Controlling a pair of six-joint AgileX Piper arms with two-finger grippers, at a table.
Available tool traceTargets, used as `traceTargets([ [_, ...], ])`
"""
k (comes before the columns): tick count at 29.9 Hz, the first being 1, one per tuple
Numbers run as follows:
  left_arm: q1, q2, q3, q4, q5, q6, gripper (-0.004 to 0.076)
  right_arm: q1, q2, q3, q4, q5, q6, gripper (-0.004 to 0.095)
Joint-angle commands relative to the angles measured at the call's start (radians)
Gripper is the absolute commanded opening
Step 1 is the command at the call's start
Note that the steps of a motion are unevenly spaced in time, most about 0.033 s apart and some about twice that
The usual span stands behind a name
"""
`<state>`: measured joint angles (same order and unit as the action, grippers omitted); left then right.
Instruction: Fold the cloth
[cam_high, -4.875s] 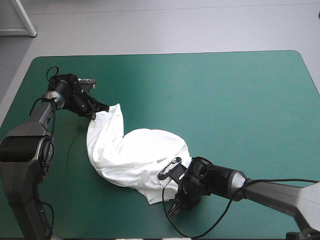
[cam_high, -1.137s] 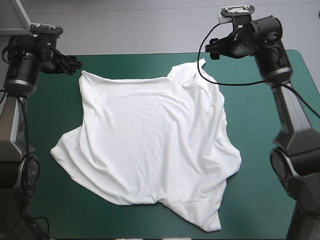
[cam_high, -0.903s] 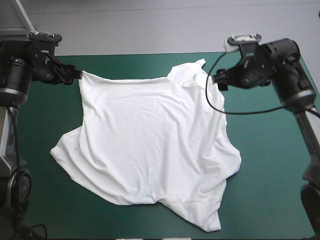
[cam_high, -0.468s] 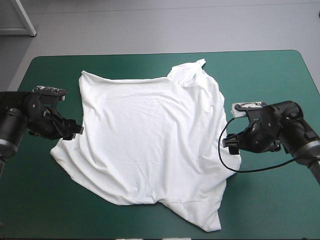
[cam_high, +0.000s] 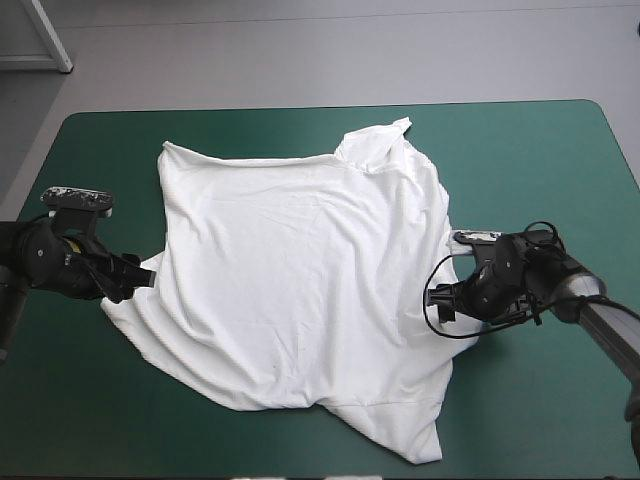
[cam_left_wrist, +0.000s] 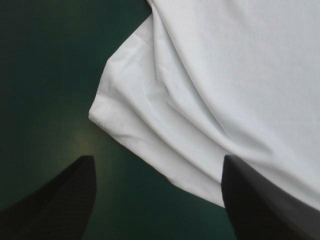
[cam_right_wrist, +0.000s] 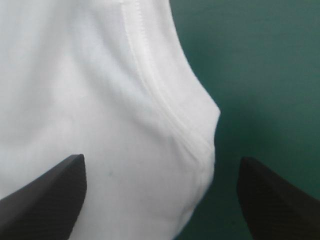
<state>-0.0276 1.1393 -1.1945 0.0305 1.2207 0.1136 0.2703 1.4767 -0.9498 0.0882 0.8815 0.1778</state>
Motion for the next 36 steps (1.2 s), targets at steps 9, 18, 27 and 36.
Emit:
traceTargets([
  [9, -0.002, -0.068, -0.026, 0.003, -0.049, -0.011, 0.0508, -0.005, 0.088, -0.009, 0.098, -0.022, -0.069, 0.0316],
  [18, -0.002, -0.068, -0.026, -0.008, -0.105, -0.029, 0.0507, -0.009, -0.012, -0.111, -0.051, 0.005, -0.043, -0.0019],
  [27, -0.002, -0.068, -0.026, -0.012, -0.17, -0.029, 0.0507, -0.123, -0.044, -0.445, -0.388, 0.322, 0.023, -0.0019],
  [36, -0.004, -0.052, -0.026, -0.11, -0.167, -0.004, 0.0507, -0.477, 0.036, -0.571, -0.385, 0.198, 0.018, -0.0019],
])
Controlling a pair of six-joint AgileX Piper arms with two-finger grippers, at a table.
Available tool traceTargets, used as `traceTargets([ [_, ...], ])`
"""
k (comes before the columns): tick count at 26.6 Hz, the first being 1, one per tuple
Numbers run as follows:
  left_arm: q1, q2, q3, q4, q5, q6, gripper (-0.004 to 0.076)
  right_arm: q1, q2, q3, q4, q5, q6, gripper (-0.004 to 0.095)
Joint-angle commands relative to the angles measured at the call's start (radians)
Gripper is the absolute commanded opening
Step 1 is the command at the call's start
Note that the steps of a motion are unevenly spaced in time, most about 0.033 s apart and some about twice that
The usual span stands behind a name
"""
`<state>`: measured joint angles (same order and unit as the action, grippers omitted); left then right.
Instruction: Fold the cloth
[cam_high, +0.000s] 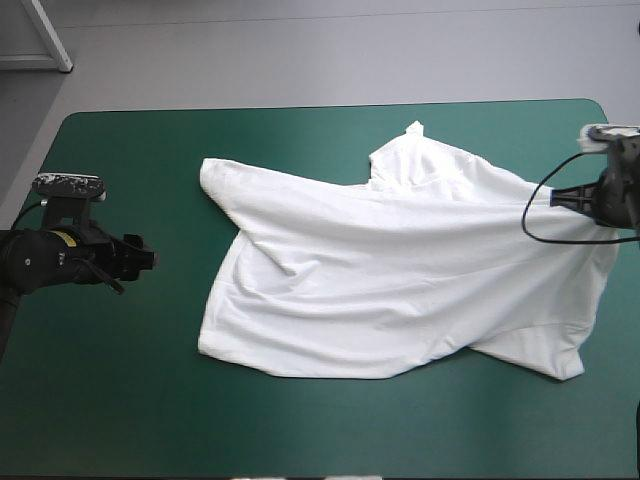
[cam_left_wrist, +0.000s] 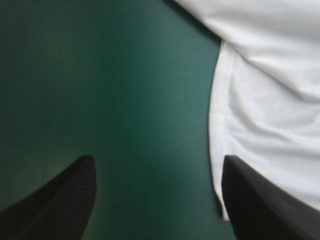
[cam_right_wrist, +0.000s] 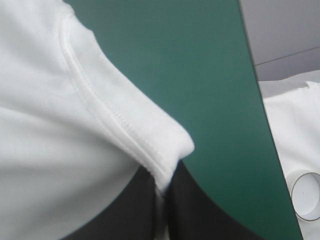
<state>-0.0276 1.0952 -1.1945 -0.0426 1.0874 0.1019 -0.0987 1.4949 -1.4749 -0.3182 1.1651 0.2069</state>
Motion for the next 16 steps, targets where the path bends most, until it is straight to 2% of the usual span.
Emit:
traceTargets([
  [1, -0.004, -0.008, -0.026, -0.047, -0.027, 0.008, 0.0507, -0.15, 0.053, -0.054, 0.048, -0.113, -0.011, -0.0019],
  [3, -0.004, -0.013, -0.026, -0.066, -0.024, 0.008, 0.0507, -0.211, 0.133, -0.083, 0.065, -0.128, -0.008, -0.0019],
  [9, -0.004, -0.015, -0.026, -0.069, -0.025, 0.012, 0.0506, -0.305, 0.386, -0.33, -0.036, -0.056, 0.102, -0.0018],
  [13, -0.004, -0.015, -0.026, -0.069, -0.037, 0.012, 0.0506, -0.338, 0.468, -0.478, -0.061, -0.057, 0.109, -0.0012],
  [16, -0.004, -0.015, -0.026, -0.076, -0.044, 0.012, 0.0506, -0.427, 0.516, -0.622, -0.045, -0.078, 0.17, 0.0006],
])
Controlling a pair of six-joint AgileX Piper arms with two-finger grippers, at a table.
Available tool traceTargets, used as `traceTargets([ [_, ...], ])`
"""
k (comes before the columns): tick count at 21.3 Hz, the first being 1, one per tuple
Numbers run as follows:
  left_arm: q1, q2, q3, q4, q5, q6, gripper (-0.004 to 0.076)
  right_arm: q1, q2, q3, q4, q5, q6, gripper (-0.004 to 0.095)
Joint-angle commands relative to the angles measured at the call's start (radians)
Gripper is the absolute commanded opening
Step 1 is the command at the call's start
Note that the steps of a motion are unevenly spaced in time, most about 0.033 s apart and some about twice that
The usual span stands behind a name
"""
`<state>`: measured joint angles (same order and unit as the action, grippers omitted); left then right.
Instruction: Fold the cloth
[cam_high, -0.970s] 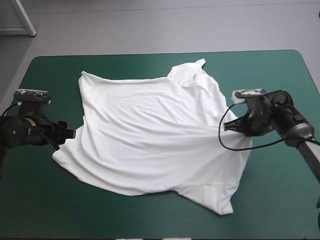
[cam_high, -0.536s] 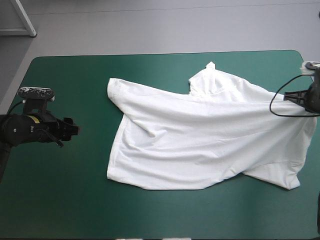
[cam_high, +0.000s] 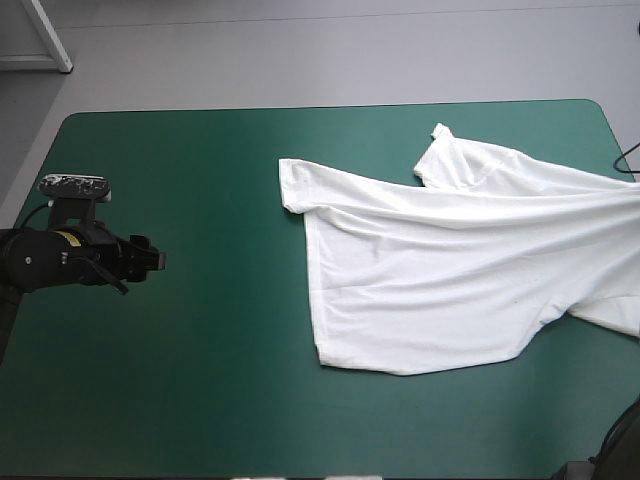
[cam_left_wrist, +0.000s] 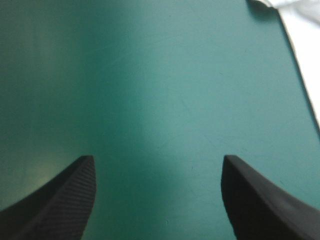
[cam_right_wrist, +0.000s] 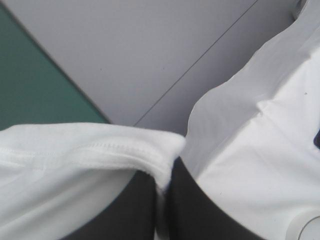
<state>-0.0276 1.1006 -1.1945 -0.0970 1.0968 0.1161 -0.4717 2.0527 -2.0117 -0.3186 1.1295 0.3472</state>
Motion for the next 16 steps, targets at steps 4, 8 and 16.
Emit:
traceTargets([
  [4, -0.004, -0.018, -0.026, -0.023, -0.086, -0.002, 0.0506, -0.079, -0.019, -0.096, 0.182, -0.116, -0.134, 0.0122],
  [8, -0.004, -0.018, -0.026, -0.02, -0.082, -0.002, 0.0506, -0.057, 0.002, -0.096, 0.203, -0.116, -0.153, 0.0815],
  [16, -0.004, 0.009, -0.026, -0.03, -0.102, -0.002, 0.0506, -0.013, -0.111, -0.096, 0.37, 0.052, -0.229, 0.0742],
])
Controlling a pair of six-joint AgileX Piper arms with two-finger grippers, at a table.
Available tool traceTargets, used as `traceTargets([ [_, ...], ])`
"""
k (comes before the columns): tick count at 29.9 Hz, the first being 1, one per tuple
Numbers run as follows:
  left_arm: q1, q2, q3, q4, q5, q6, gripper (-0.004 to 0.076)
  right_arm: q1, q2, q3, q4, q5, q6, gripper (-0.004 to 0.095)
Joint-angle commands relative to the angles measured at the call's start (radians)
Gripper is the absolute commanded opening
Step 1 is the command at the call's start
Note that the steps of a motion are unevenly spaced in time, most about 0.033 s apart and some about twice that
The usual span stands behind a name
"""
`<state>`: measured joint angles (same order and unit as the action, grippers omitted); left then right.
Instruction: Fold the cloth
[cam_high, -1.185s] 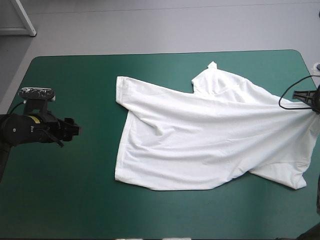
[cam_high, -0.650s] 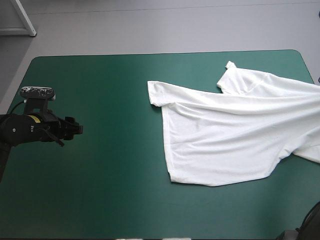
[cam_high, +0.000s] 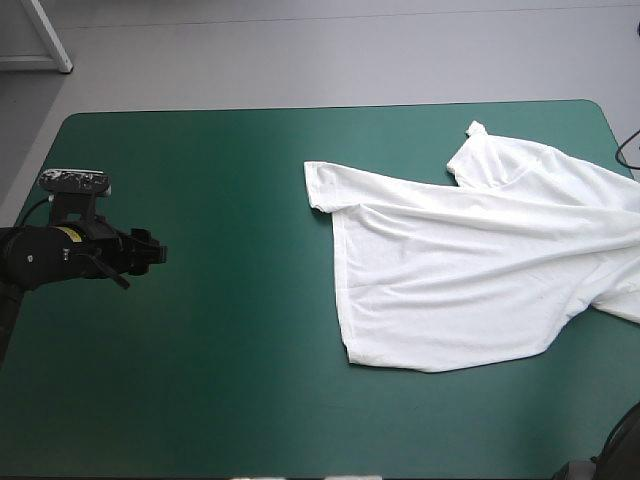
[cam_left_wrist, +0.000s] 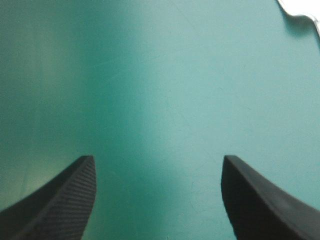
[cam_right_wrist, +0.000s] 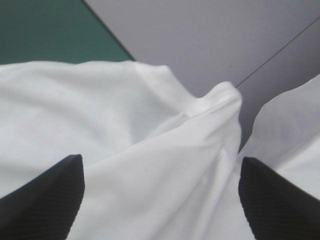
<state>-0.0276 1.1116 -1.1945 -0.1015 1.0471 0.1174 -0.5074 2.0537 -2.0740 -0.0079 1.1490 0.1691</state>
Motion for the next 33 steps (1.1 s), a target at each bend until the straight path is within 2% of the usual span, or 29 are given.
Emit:
traceTargets([
  [1, -0.004, 0.001, -0.026, -0.033, -0.054, -0.003, 0.0506, 0.041, -0.125, -0.034, 0.082, 0.054, -0.064, 0.0732],
  [6, -0.004, 0.032, -0.026, -0.114, -0.097, 0.058, 0.0507, 0.223, -0.232, 0.054, 0.076, 0.069, -0.133, 0.0692],
  [10, -0.004, 0.063, -0.051, -0.176, -0.144, 0.071, 0.0506, 0.425, -0.333, 0.18, -0.084, 0.069, -0.127, 0.0692],
  [12, -0.004, 0.091, -0.082, -0.184, -0.142, 0.081, 0.0507, 0.522, -0.395, 0.266, -0.112, 0.069, -0.118, 0.0692],
  [21, -0.013, 0.318, -0.322, -0.21, -0.039, 0.123, 0.0506, 0.893, -0.642, 0.564, -0.1, 0.069, -0.011, 0.0692],
  [25, -0.091, 0.438, -0.469, -0.208, -0.038, 0.124, 0.0506, 1.043, -0.684, 0.648, -0.098, 0.069, 0.021, 0.0692],
  [33, -0.273, 0.732, -0.77, -0.146, -0.037, 0.063, 0.0507, 1.236, -0.723, 0.785, -0.082, 0.069, 0.068, 0.069],
])
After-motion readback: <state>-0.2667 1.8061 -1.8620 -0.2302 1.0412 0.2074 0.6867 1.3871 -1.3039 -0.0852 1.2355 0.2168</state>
